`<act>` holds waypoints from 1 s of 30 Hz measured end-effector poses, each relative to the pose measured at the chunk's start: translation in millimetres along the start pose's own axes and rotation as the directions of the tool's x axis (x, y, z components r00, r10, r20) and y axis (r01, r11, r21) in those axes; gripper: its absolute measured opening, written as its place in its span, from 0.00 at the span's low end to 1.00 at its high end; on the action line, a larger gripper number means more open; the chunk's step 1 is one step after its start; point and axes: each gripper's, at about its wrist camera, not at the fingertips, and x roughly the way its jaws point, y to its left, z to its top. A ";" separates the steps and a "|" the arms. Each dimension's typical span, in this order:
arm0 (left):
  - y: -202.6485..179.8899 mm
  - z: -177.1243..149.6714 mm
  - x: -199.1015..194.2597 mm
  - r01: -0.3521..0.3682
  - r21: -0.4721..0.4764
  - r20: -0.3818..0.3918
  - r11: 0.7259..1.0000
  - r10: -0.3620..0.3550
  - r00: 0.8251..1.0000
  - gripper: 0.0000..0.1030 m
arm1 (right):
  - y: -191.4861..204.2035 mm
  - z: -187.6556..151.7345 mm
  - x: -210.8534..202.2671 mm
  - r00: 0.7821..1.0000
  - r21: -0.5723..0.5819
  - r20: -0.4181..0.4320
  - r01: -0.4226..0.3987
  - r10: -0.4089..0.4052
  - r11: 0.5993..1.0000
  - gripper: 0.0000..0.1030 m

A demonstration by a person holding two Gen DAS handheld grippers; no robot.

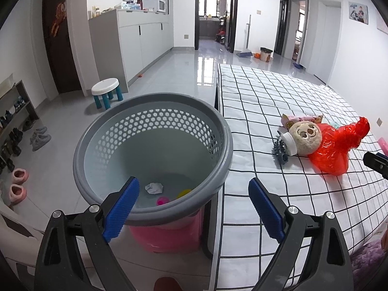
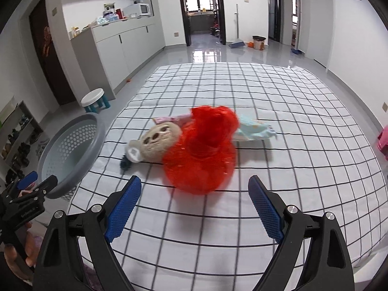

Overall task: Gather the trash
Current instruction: 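Close the right tool on the red plastic bag and lift it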

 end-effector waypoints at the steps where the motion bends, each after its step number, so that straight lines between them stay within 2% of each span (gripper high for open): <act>1: -0.9 -0.4 0.8 0.000 0.000 -0.001 1.000 0.000 1.000 0.87 | -2.4 -0.1 -0.1 1.000 0.005 -0.002 0.001 -0.001 1.000 0.83; 6: -3.9 -0.2 3.7 0.003 0.003 -0.008 1.000 -0.003 1.000 0.87 | -15.1 1.6 8.9 0.999 0.043 -0.033 -0.019 0.020 0.999 0.83; 13: -8.6 -0.8 6.8 0.000 0.014 -0.015 1.000 0.000 1.000 0.87 | -15.1 12.3 42.4 0.994 0.065 -0.085 -0.058 0.064 0.996 0.83; 21: -9.8 -0.4 9.6 -0.008 0.019 -0.024 1.000 0.009 1.000 0.87 | -8.2 27.4 79.0 0.991 0.065 -0.115 -0.059 0.066 0.996 0.83; 30: -16.2 -0.9 13.8 -0.026 0.030 -0.027 0.999 0.027 0.999 0.87 | -4.9 32.8 94.0 0.992 0.041 -0.120 -0.024 0.029 0.999 0.83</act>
